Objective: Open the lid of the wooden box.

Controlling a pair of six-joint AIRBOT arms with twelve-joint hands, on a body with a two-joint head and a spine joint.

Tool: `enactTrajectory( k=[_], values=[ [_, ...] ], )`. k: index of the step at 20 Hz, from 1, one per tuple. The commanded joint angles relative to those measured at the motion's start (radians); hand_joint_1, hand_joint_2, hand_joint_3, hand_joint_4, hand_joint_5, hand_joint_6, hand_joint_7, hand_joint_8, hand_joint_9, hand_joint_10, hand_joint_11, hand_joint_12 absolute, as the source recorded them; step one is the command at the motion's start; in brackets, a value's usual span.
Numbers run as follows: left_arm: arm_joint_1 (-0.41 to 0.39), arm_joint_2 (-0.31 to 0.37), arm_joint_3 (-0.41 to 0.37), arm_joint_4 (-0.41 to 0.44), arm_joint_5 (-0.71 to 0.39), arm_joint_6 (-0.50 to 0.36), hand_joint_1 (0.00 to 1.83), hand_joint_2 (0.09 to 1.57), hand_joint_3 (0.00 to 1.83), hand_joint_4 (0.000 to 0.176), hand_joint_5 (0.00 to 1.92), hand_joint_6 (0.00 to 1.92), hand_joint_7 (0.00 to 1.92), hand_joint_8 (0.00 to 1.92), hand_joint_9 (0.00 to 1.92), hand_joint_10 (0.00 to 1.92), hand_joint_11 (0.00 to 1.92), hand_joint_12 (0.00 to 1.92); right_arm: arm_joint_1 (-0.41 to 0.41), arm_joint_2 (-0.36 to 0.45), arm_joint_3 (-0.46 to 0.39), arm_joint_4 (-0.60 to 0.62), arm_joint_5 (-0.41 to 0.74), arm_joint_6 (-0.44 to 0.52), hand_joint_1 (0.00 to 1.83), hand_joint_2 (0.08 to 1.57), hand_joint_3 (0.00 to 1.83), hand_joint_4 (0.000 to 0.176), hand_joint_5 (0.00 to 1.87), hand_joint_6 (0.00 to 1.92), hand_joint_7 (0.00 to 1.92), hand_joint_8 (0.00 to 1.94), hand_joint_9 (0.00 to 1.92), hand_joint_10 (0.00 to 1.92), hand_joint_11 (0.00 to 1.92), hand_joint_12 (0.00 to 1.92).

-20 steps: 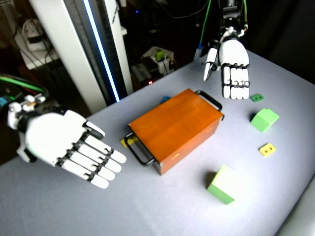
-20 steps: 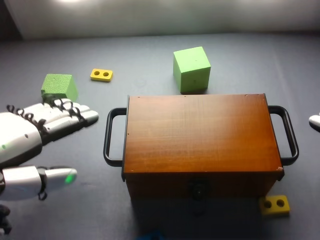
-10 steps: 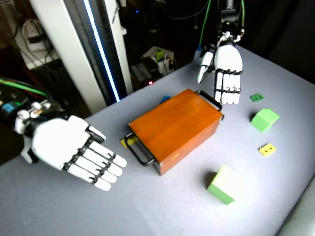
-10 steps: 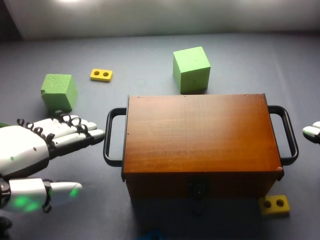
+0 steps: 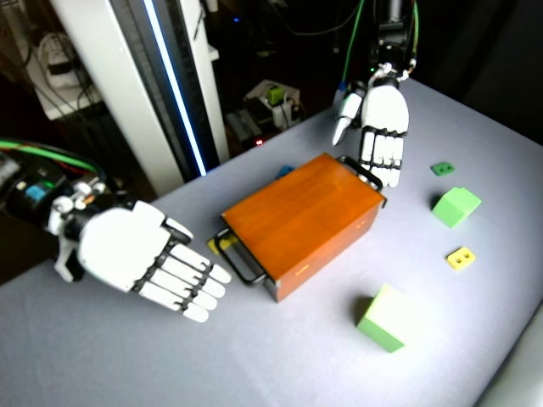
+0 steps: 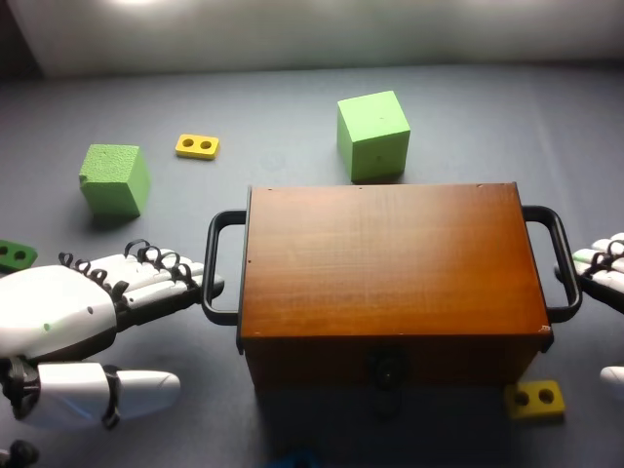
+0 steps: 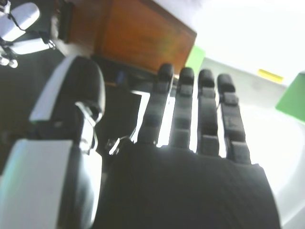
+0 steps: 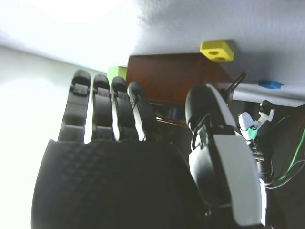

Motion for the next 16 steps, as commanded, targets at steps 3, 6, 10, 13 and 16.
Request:
enactTrajectory(
  k=[3, 6, 10, 13, 16],
  values=[
    [-0.008, 0.008, -0.003, -0.022, -0.152, -0.015, 0.05, 1.44, 0.01, 0.000, 0.00, 0.00, 0.00, 0.00, 0.00, 0.00, 0.00, 0.00, 0.014, 0.002, -0.002, -0.018, 0.124, 0.001, 0.29, 1.39, 0.00, 0.000, 0.02, 0.00, 0.01, 0.00, 0.00, 0.00, 0.00, 0.00],
    [-0.008, 0.021, -0.011, -0.031, -0.183, -0.007, 0.10, 1.44, 0.00, 0.000, 0.01, 0.00, 0.00, 0.00, 0.00, 0.00, 0.00, 0.00, 0.013, 0.008, -0.010, -0.025, 0.162, 0.013, 0.24, 1.39, 0.00, 0.000, 0.04, 0.01, 0.00, 0.00, 0.00, 0.00, 0.00, 0.00],
    [-0.007, 0.045, -0.027, -0.055, -0.229, 0.023, 0.08, 1.45, 0.00, 0.000, 0.01, 0.00, 0.00, 0.00, 0.00, 0.00, 0.00, 0.00, 0.013, 0.021, -0.022, -0.031, 0.218, 0.029, 0.19, 1.39, 0.00, 0.000, 0.02, 0.00, 0.00, 0.00, 0.00, 0.00, 0.00, 0.00],
    [-0.007, 0.058, -0.032, -0.078, -0.267, 0.044, 0.04, 1.44, 0.00, 0.000, 0.00, 0.00, 0.00, 0.00, 0.00, 0.00, 0.00, 0.00, 0.011, 0.031, -0.032, -0.031, 0.271, 0.031, 0.10, 1.40, 0.01, 0.000, 0.00, 0.00, 0.00, 0.00, 0.00, 0.00, 0.00, 0.00],
    [-0.008, 0.075, -0.037, -0.107, -0.305, 0.076, 0.00, 1.43, 0.00, 0.000, 0.02, 0.01, 0.00, 0.00, 0.00, 0.00, 0.00, 0.00, 0.009, 0.040, -0.035, -0.029, 0.319, 0.032, 0.03, 1.41, 0.01, 0.000, 0.00, 0.00, 0.00, 0.00, 0.00, 0.00, 0.00, 0.00]
  ],
)
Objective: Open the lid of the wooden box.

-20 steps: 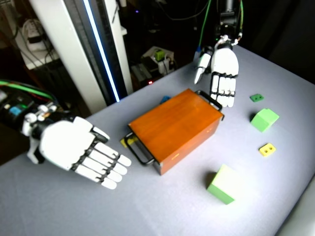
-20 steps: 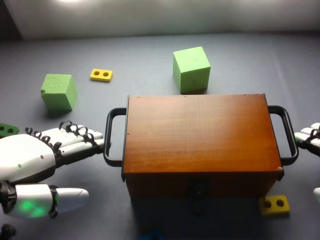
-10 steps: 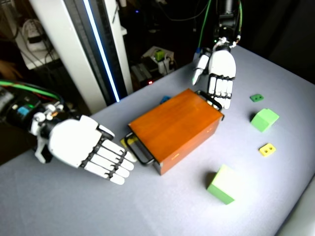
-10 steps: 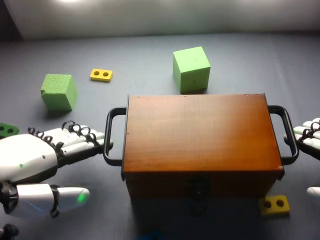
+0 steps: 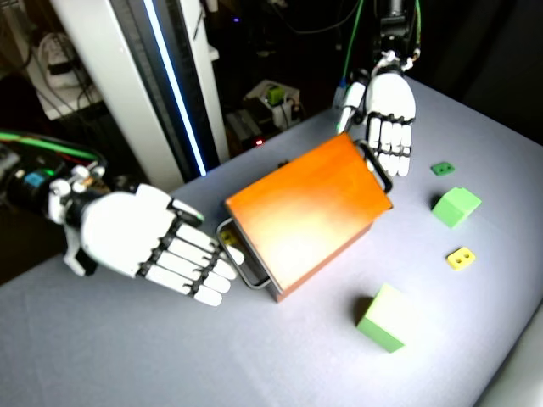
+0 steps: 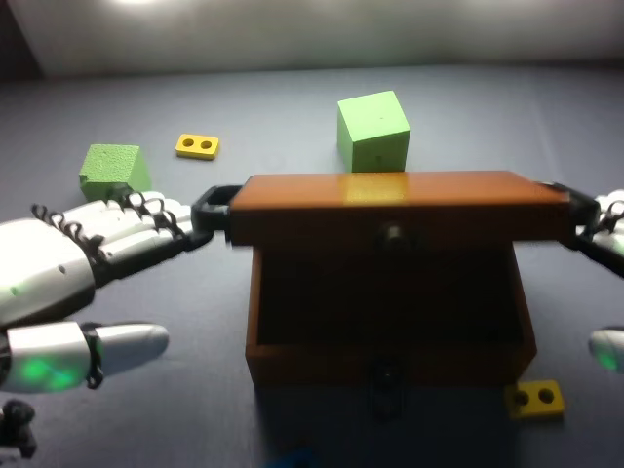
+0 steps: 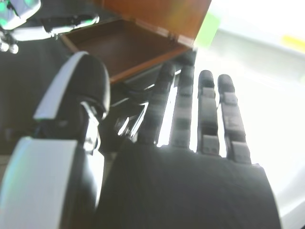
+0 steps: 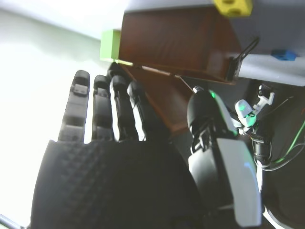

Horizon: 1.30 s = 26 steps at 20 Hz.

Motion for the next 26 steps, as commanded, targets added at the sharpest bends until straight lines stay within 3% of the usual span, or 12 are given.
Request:
enactTrajectory(
  k=[1, 7, 13, 16, 17, 19, 20, 22, 23, 26],
  values=[
    [-0.008, 0.010, -0.001, -0.047, -0.155, 0.004, 0.02, 1.43, 0.00, 0.000, 0.05, 0.02, 0.00, 0.00, 0.00, 0.00, 0.00, 0.00, 0.006, 0.007, 0.001, -0.004, 0.167, 0.006, 0.04, 1.42, 0.01, 0.000, 0.00, 0.00, 0.00, 0.00, 0.00, 0.00, 0.00, 0.00],
    [-0.064, 0.007, 0.016, -0.070, -0.174, 0.042, 0.09, 1.45, 0.00, 0.000, 0.04, 0.00, 0.00, 0.00, 0.00, 0.00, 0.00, 0.00, 0.013, 0.010, 0.017, 0.014, 0.220, 0.006, 0.11, 1.41, 0.00, 0.000, 0.00, 0.00, 0.00, 0.00, 0.00, 0.00, 0.00, 0.00],
    [-0.129, -0.030, 0.053, -0.075, -0.162, 0.047, 0.32, 1.41, 0.00, 0.000, 0.09, 0.01, 0.02, 0.01, 0.00, 0.00, 0.01, 0.00, 0.059, -0.011, 0.045, 0.038, 0.235, -0.004, 0.12, 1.43, 0.01, 0.000, 0.00, 0.00, 0.00, 0.00, 0.00, 0.00, 0.00, 0.00],
    [-0.134, -0.043, 0.060, -0.099, -0.191, 0.055, 0.34, 1.41, 0.00, 0.000, 0.10, 0.02, 0.04, 0.01, 0.00, 0.00, 0.01, 0.00, 0.070, -0.021, 0.052, 0.048, 0.249, -0.007, 0.13, 1.43, 0.00, 0.000, 0.00, 0.00, 0.00, 0.00, 0.00, 0.00, 0.01, 0.00],
    [-0.133, -0.043, 0.059, -0.109, -0.204, 0.061, 0.37, 1.41, 0.00, 0.000, 0.13, 0.01, 0.08, 0.00, 0.02, 0.00, 0.00, 0.14, 0.070, -0.021, 0.050, 0.055, 0.265, -0.007, 0.17, 1.44, 0.00, 0.000, 0.00, 0.00, 0.00, 0.00, 0.00, 0.00, 0.01, 0.01],
    [-0.127, -0.043, 0.059, -0.121, -0.216, 0.064, 0.33, 1.42, 0.00, 0.000, 0.09, 0.00, 0.04, 0.00, 0.00, 0.00, 0.00, 0.06, 0.068, -0.020, 0.049, 0.060, 0.281, -0.007, 0.21, 1.45, 0.00, 0.000, 0.00, 0.00, 0.00, 0.00, 0.00, 0.00, 0.02, 0.02],
    [-0.121, -0.043, 0.058, -0.130, -0.228, 0.066, 0.35, 1.43, 0.00, 0.000, 0.08, 0.00, 0.02, 0.00, 0.00, 0.00, 0.00, 0.01, 0.067, -0.019, 0.046, 0.062, 0.293, -0.007, 0.19, 1.47, 0.00, 0.000, 0.00, 0.00, 0.00, 0.00, 0.00, 0.00, 0.00, 0.15],
    [-0.111, -0.042, 0.055, -0.145, -0.254, 0.071, 0.45, 1.40, 0.00, 0.000, 0.10, 0.01, 0.05, 0.01, 0.01, 0.00, 0.02, 0.01, 0.065, -0.010, 0.036, 0.063, 0.325, -0.007, 0.16, 1.48, 0.00, 0.000, 0.00, 0.00, 0.00, 0.00, 0.00, 0.00, 0.00, 0.16],
    [-0.110, -0.042, 0.053, -0.149, -0.262, 0.074, 0.44, 1.41, 0.00, 0.000, 0.05, 0.00, 0.01, 0.00, 0.00, 0.00, 0.00, 0.00, 0.063, -0.006, 0.032, 0.062, 0.335, -0.007, 0.13, 1.49, 0.00, 0.000, 0.00, 0.00, 0.00, 0.00, 0.00, 0.00, 0.00, 0.03],
    [-0.107, -0.042, 0.049, -0.163, -0.294, 0.084, 0.23, 1.46, 0.02, 0.000, 0.00, 0.00, 0.00, 0.00, 0.00, 0.00, 0.00, 0.00, 0.048, 0.013, 0.018, 0.062, 0.388, -0.007, 0.17, 1.47, 0.00, 0.000, 0.00, 0.00, 0.00, 0.00, 0.00, 0.00, 0.00, 0.00]
  ],
)
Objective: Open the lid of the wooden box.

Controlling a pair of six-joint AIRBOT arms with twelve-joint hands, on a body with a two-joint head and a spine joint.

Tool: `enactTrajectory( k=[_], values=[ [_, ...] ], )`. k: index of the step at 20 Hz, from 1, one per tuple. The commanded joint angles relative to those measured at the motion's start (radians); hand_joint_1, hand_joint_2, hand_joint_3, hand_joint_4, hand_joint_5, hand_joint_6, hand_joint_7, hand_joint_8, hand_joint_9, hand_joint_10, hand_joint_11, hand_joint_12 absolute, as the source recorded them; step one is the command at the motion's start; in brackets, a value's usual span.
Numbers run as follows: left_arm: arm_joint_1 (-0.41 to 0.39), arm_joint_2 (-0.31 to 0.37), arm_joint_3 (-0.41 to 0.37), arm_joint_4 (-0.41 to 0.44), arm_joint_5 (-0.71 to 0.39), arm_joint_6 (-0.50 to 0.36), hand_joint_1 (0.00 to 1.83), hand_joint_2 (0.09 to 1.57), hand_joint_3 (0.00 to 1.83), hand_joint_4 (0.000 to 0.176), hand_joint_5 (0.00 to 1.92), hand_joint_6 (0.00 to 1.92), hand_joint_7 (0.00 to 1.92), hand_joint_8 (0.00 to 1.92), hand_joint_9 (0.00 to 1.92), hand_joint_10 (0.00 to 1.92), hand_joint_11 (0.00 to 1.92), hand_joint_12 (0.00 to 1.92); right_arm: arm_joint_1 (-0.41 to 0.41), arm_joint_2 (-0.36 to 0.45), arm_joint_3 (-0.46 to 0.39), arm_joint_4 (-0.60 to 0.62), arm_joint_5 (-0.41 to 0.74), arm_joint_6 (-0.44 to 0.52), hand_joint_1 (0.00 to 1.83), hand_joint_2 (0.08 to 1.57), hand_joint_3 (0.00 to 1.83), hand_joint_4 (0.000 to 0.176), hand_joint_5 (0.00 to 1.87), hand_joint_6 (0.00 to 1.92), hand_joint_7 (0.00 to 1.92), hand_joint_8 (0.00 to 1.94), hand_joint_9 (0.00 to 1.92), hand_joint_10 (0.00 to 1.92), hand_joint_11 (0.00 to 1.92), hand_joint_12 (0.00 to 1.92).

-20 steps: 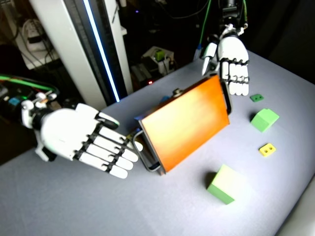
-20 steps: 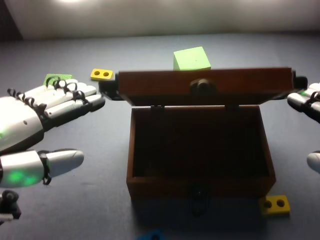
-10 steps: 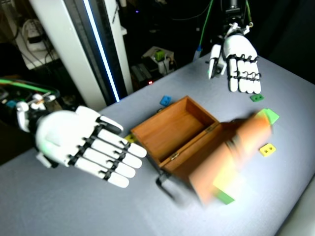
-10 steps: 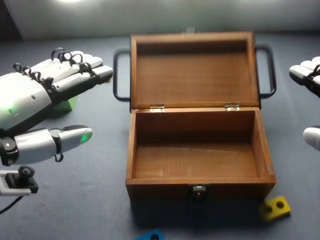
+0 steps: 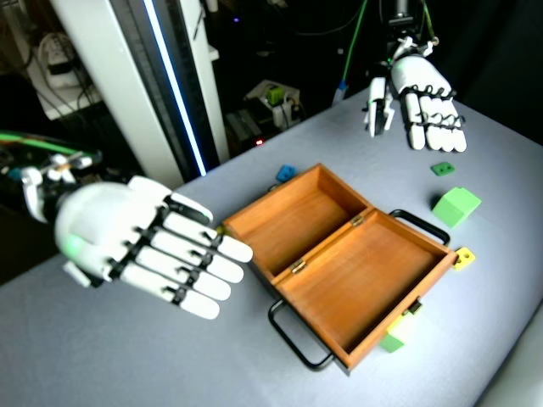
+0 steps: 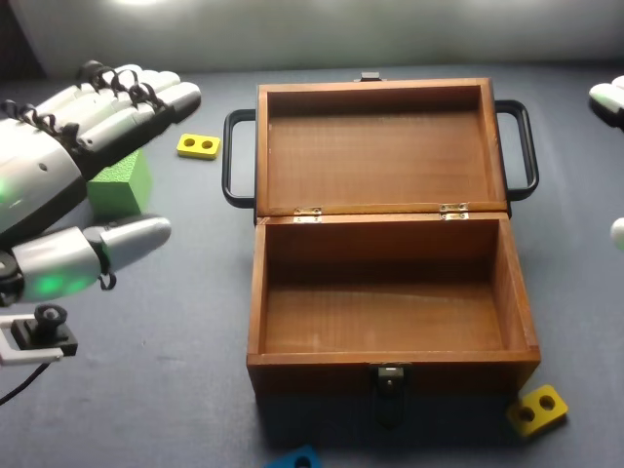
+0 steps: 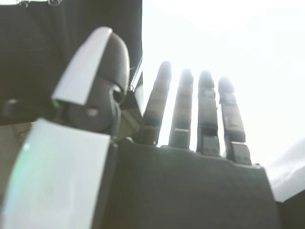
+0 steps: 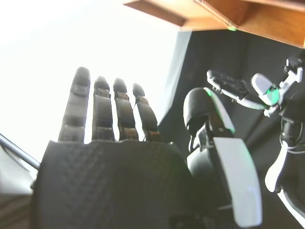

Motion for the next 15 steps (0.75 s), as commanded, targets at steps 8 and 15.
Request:
enactTrajectory(
  k=[8, 15],
  values=[
    [0.032, 0.001, -0.013, -0.083, -0.236, 0.016, 0.42, 1.41, 0.00, 0.000, 0.00, 0.00, 0.00, 0.00, 0.00, 0.00, 0.00, 0.00, -0.015, 0.045, -0.022, -0.007, 0.262, 0.001, 0.25, 1.47, 0.00, 0.014, 0.00, 0.00, 0.00, 0.00, 0.00, 0.00, 0.00, 0.00],
    [0.055, 0.008, -0.024, -0.128, -0.338, 0.034, 0.39, 1.48, 0.01, 0.021, 0.00, 0.00, 0.00, 0.00, 0.00, 0.00, 0.00, 0.00, -0.019, 0.068, -0.031, -0.021, 0.355, 0.001, 0.20, 1.48, 0.00, 0.000, 0.00, 0.00, 0.00, 0.00, 0.00, 0.00, 0.00, 0.00]
  ],
)
